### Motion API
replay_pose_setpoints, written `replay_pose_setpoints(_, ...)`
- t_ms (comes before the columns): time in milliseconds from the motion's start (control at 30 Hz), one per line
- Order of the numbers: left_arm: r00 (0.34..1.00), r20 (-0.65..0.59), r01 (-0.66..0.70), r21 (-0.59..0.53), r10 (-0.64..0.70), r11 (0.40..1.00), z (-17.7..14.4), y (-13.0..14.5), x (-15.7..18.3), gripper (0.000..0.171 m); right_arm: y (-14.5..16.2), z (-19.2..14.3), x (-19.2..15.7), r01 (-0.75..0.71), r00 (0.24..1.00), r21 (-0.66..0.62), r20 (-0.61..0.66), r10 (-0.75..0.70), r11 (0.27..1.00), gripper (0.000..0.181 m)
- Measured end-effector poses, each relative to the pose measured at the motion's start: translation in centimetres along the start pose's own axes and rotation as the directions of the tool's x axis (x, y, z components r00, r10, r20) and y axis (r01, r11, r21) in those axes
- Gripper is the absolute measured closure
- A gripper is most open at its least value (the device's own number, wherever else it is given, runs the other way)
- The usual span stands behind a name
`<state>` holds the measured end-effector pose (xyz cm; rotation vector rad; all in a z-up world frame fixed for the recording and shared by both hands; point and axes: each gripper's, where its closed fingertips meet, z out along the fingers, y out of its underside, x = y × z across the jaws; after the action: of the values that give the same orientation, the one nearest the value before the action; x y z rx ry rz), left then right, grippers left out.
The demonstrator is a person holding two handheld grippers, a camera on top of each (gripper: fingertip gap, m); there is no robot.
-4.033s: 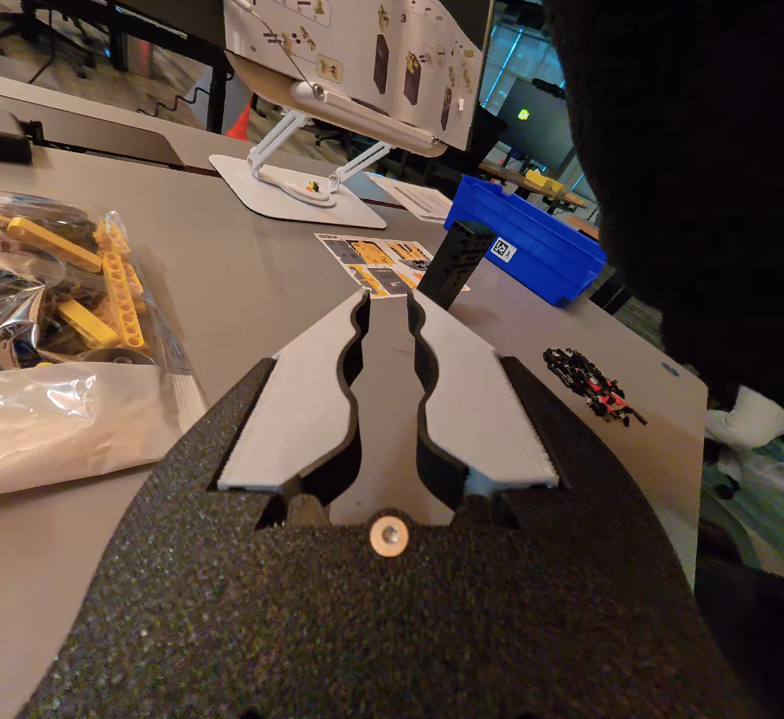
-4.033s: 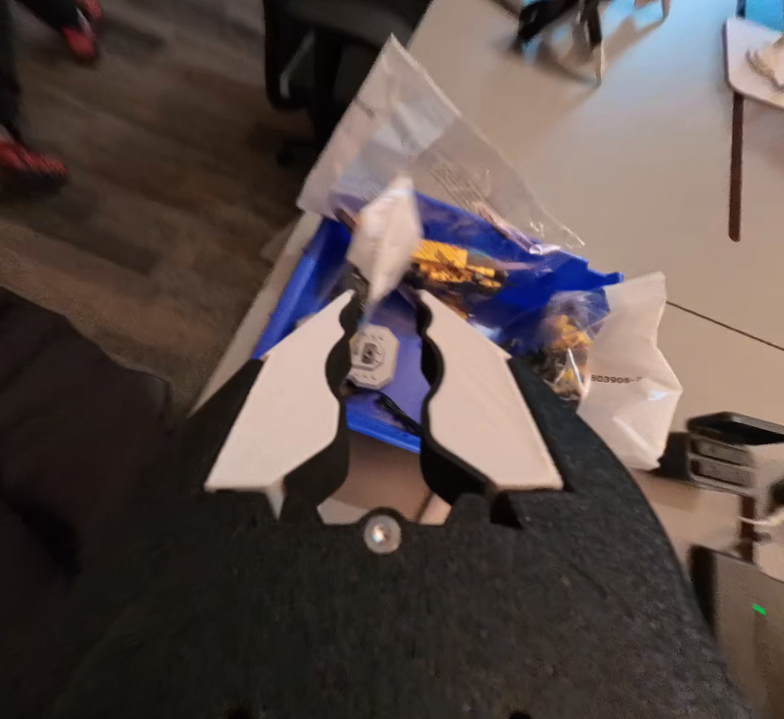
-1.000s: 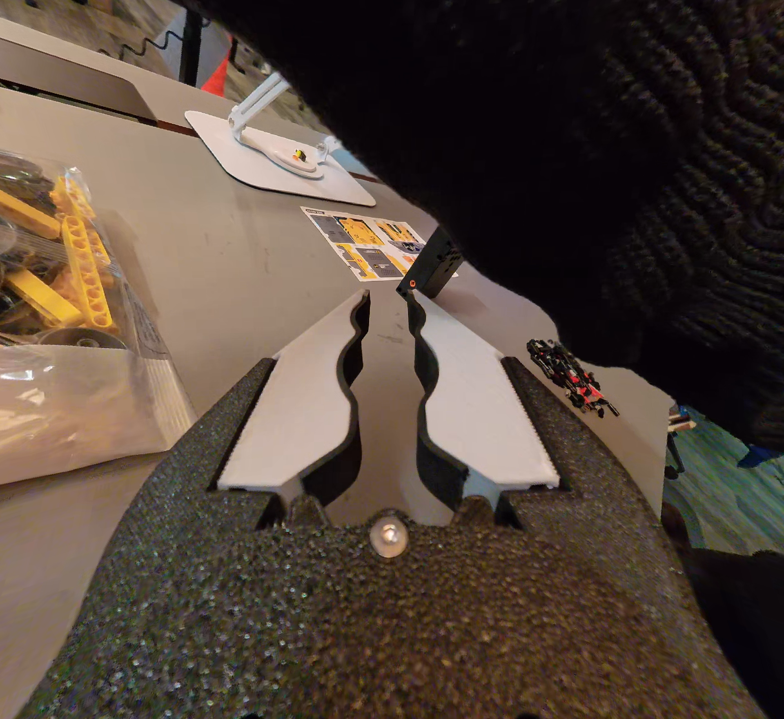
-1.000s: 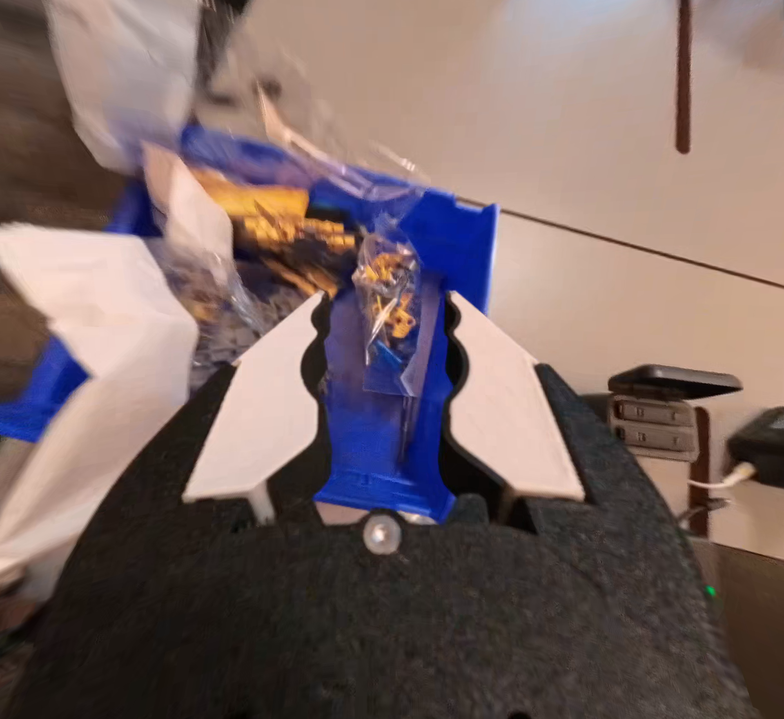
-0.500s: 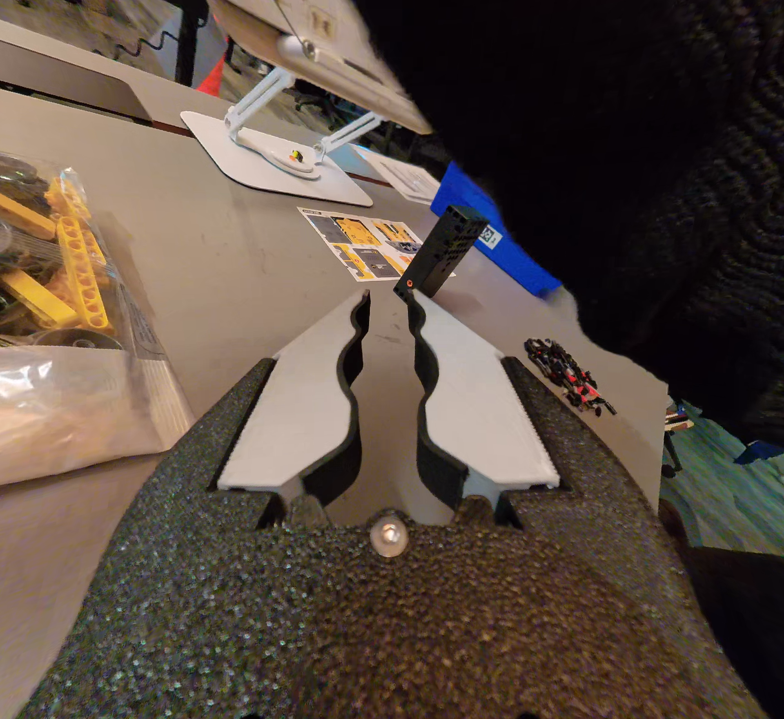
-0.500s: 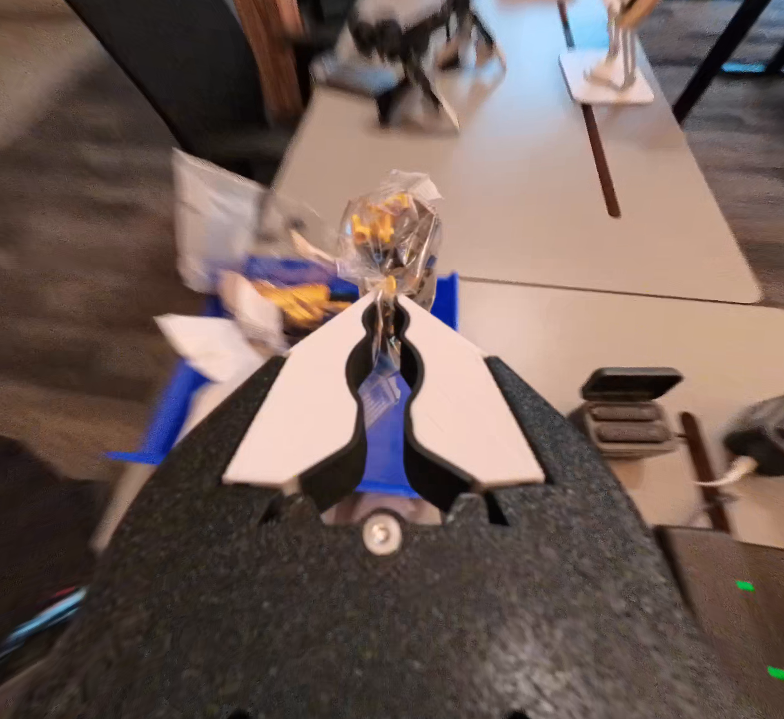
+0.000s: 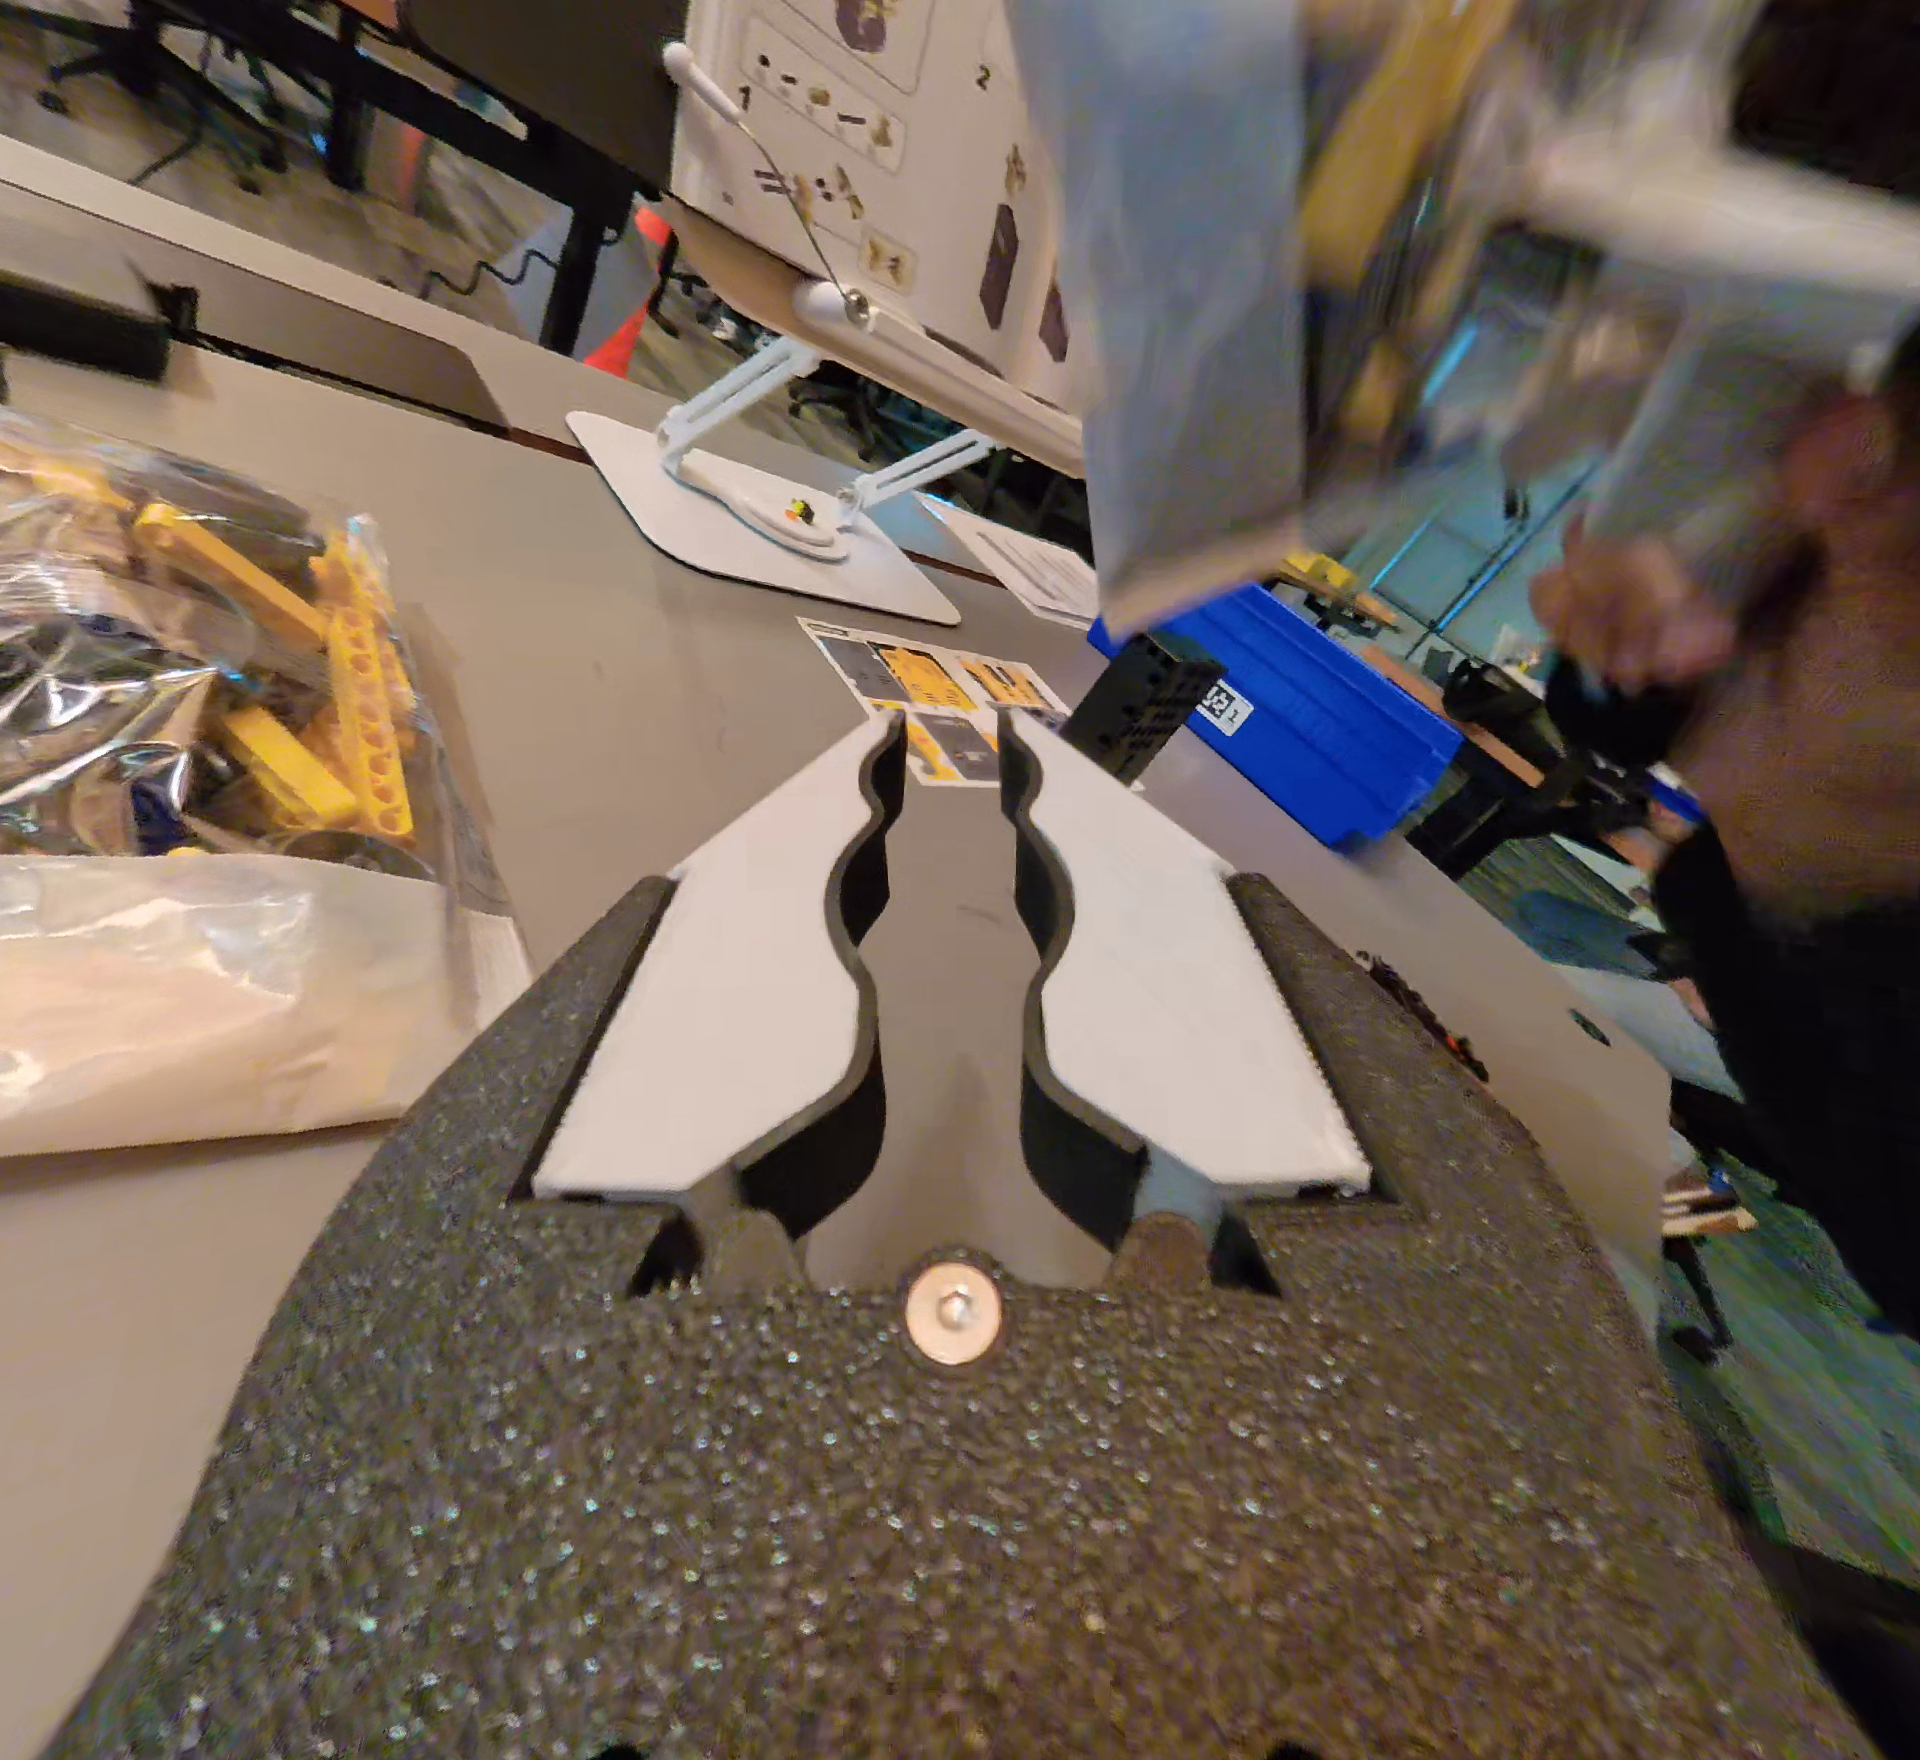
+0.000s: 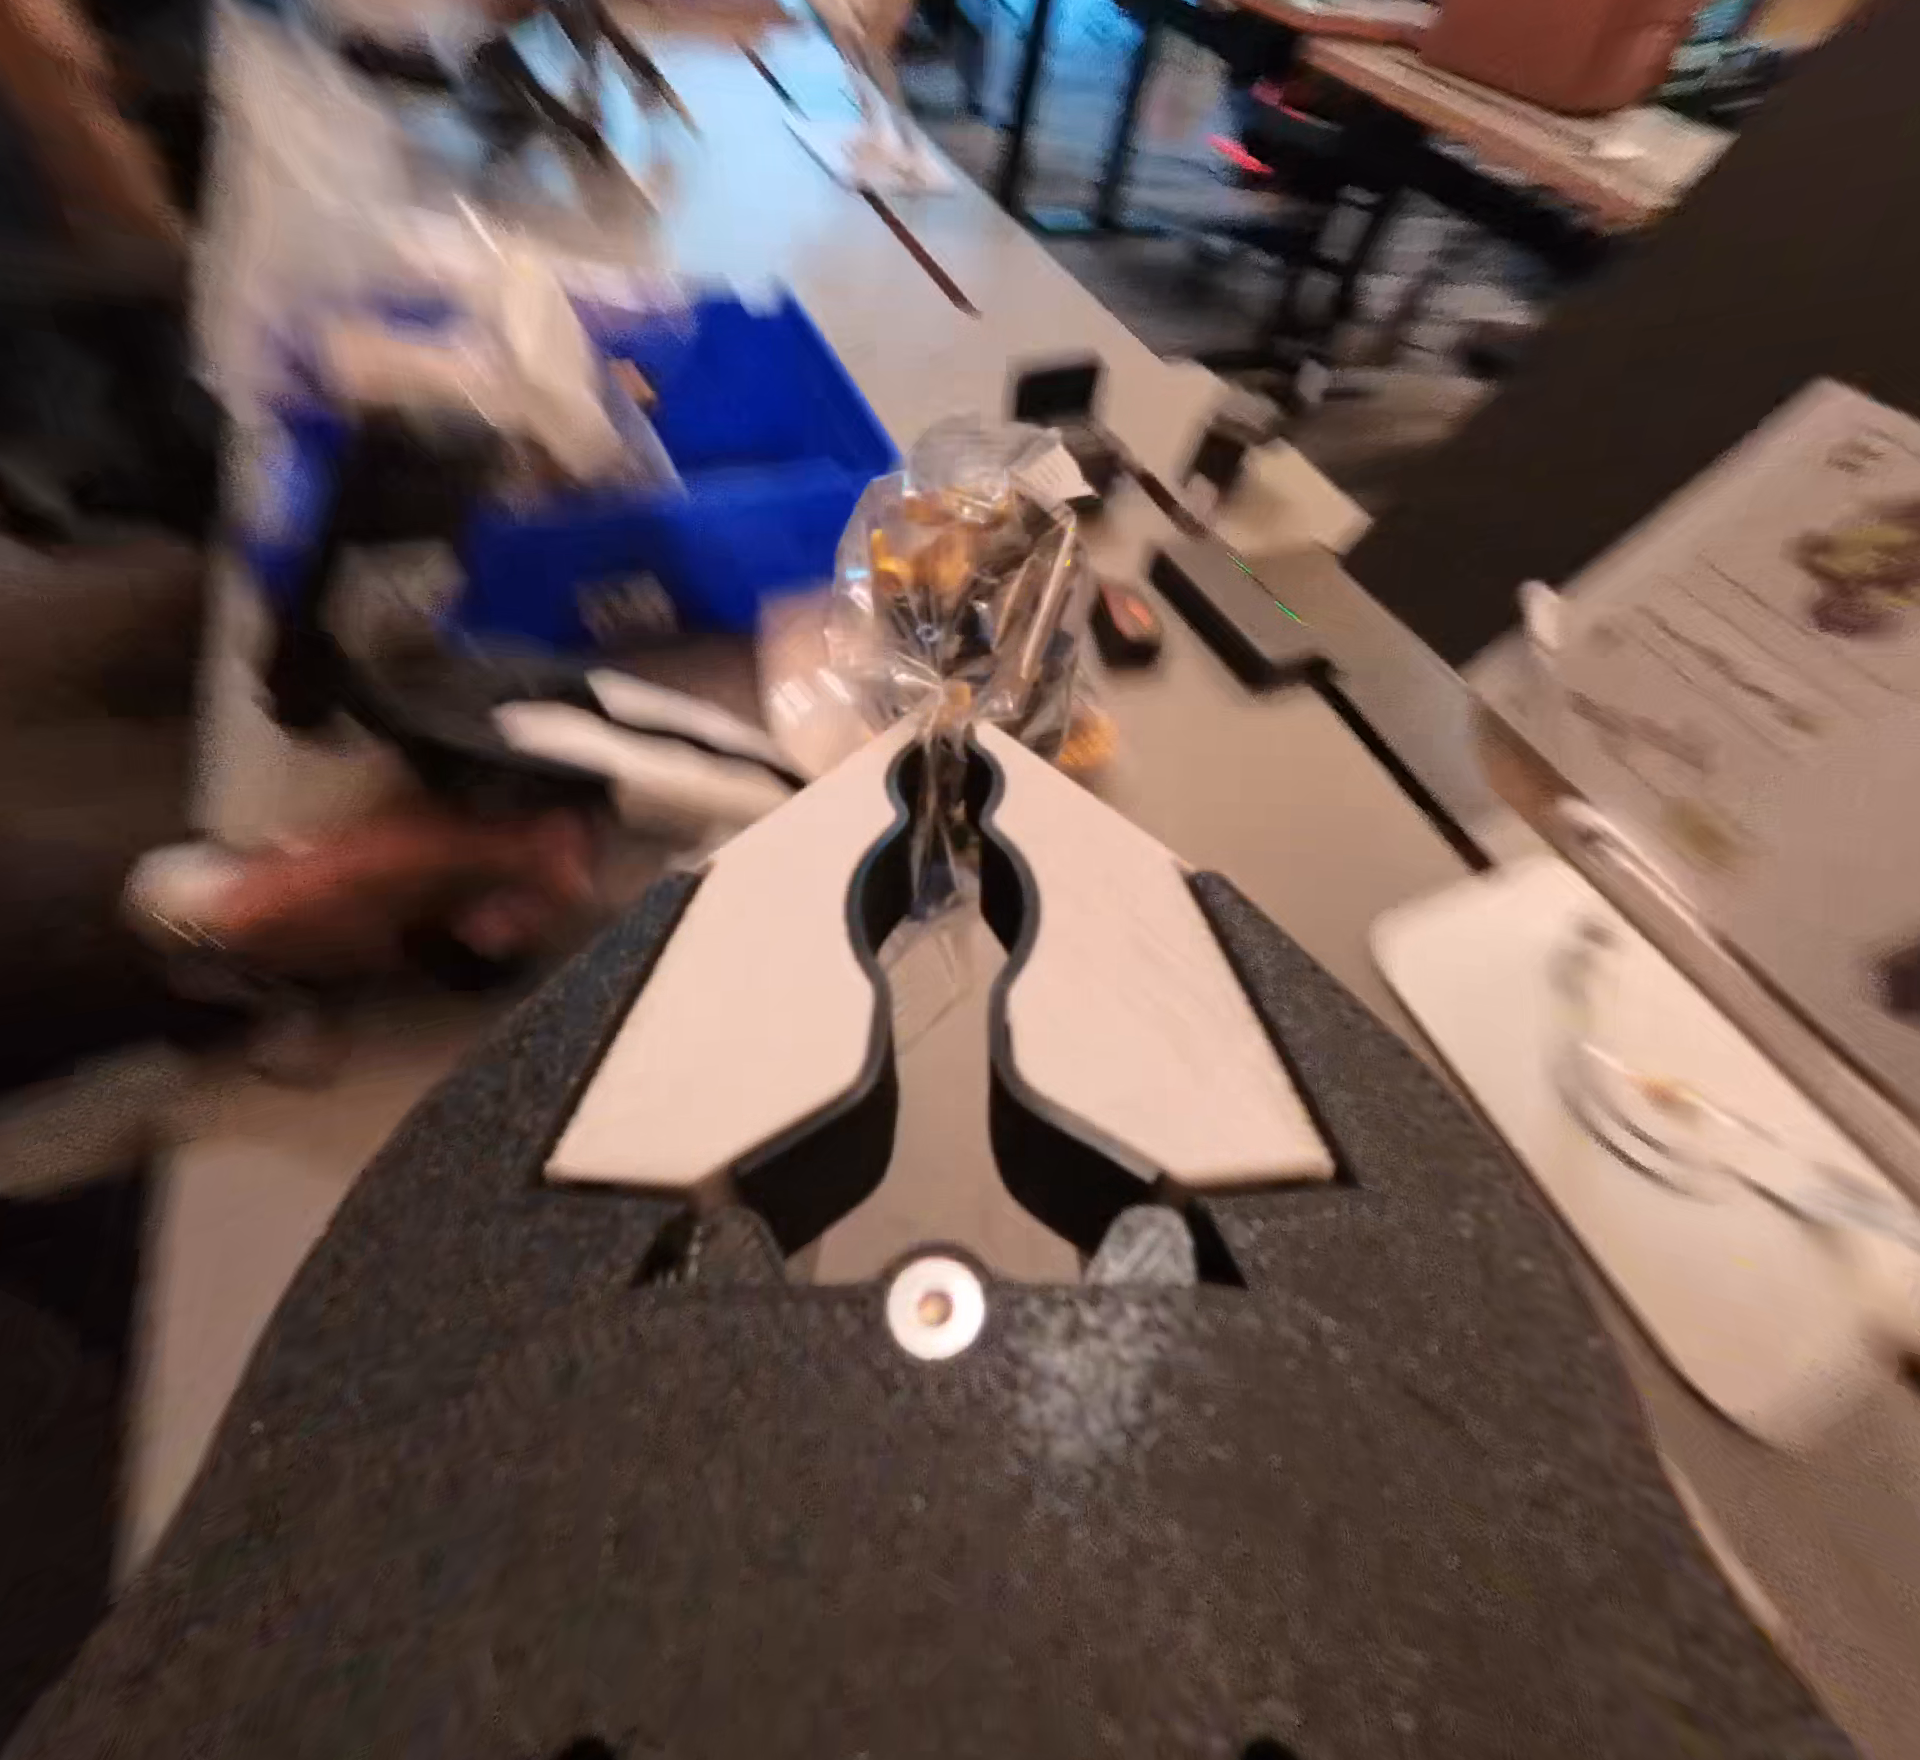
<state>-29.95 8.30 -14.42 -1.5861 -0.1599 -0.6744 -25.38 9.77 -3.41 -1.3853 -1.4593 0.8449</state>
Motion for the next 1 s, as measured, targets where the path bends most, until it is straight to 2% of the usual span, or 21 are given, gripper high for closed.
replay_pose_setpoints(67, 1.000, 0.013, 0.003, -0.003, -0.003, 1.000, 0.0, 0.1, -0.2, 0.155, 6.1, -1.2, -1.3, 0.191, 0.969, -0.193, -0.121, -0.217, 0.962, 0.177)
replay_pose_setpoints(100, 1.000, 0.017, 0.003, -0.009, -0.003, 1.000, 0.1, 0.3, -0.2, 0.155, 9.4, -1.5, -2.4, 0.246, 0.948, -0.301, -0.124, -0.294, 0.921, 0.176)
replay_pose_setpoints(167, 1.000, 0.022, -0.004, -0.020, 0.005, 1.000, 0.1, 0.5, -0.2, 0.155, 15.1, -1.6, -6.2, 0.304, 0.935, -0.431, -0.034, -0.352, 0.850, 0.171)
replay_pose_setpoints(233, 1.000, 0.027, -0.016, -0.022, 0.017, 1.000, 0.2, 0.6, -0.2, 0.155, 18.2, -2.1, -11.2, 0.302, 0.953, -0.444, 0.150, -0.262, 0.844, 0.143)
replay_pose_setpoints(267, 0.999, 0.028, -0.020, -0.023, 0.021, 1.000, 0.2, 0.6, -0.1, 0.155, 18.4, -2.8, -13.1, 0.260, 0.959, -0.430, 0.222, -0.177, 0.865, 0.130)
replay_pose_setpoints(333, 0.999, 0.026, -0.028, -0.022, 0.028, 0.999, 0.1, 0.7, 0.0, 0.155, 17.1, -4.3, -14.3, 0.118, 0.959, -0.377, 0.284, -0.007, 0.919, 0.119)
replay_pose_setpoints(400, 0.999, 0.021, -0.034, -0.028, 0.034, 0.999, 0.2, 0.8, 0.1, 0.155, 15.1, -5.3, -12.8, -0.027, 0.959, -0.281, 0.262, 0.104, 0.959, 0.120)
replay_pose_setpoints(467, 1.000, -0.005, -0.031, -0.062, 0.031, 0.998, 0.4, 1.3, 0.5, 0.155, 14.6, -5.7, -9.7, -0.123, 0.973, -0.223, 0.165, 0.162, 0.967, 0.122)
replay_pose_setpoints(533, 0.999, -0.032, -0.029, -0.102, 0.026, 0.994, 0.7, 2.0, 0.9, 0.155, 15.9, -5.4, -7.3, -0.154, 0.982, -0.236, 0.074, 0.176, 0.959, 0.124)
replay_pose_setpoints(633, 0.998, -0.050, -0.045, -0.125, 0.039, 0.991, 0.9, 2.4, 1.3, 0.155, 17.5, -4.4, -6.0, -0.219, 0.972, -0.256, 0.024, 0.233, 0.941, 0.124)
replay_pose_setpoints(767, 0.997, -0.059, -0.047, -0.129, 0.040, 0.990, 0.9, 2.4, 1.4, 0.155, 18.7, -2.7, -6.0, -0.321, 0.931, -0.299, 0.073, 0.357, 0.899, 0.124)
replay_pose_setpoints(1000, 0.997, -0.071, -0.021, -0.134, 0.012, 0.991, 0.9, 2.5, 1.4, 0.155, 20.7, -1.2, -5.3, -0.297, 0.927, -0.429, 0.087, 0.366, 0.853, 0.124)
